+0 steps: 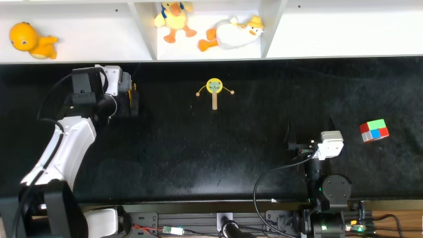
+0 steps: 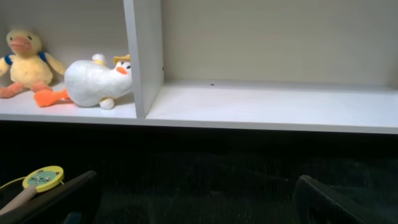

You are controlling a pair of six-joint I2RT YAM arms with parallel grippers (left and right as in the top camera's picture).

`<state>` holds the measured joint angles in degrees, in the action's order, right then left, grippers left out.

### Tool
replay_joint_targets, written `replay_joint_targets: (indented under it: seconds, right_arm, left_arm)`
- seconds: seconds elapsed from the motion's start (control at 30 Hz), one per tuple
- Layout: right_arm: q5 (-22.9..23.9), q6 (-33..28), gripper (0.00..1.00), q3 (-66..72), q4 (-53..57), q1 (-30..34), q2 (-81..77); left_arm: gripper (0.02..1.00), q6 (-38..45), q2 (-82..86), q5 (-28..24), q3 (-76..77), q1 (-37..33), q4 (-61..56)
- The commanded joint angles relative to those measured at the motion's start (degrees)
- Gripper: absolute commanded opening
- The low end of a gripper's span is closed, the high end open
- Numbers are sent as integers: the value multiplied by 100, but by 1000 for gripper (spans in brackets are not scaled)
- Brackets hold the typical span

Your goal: Store Toys

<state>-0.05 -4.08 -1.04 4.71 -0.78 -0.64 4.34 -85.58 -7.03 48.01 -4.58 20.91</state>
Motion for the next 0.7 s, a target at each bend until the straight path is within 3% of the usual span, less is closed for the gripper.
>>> replay_joint_targets:
  seconds: [0.03,0.27,0.57,0.7]
  right_arm:
    - [-33,26,996,76,-26,15,39]
    - [-33,26,996,76,-26,15,39]
    - [-33,26,996,76,-26,15,39]
    - [-33,26,993,76,-26,15,39]
  left_arm:
    - [967,-144,-146,166,-31,33,-184]
    - [660,-144,-146,267,-31,33,-219]
    - [437,-144,-76,267,-33,33,-151]
    - [386,-142,151,267,-68,35,-57]
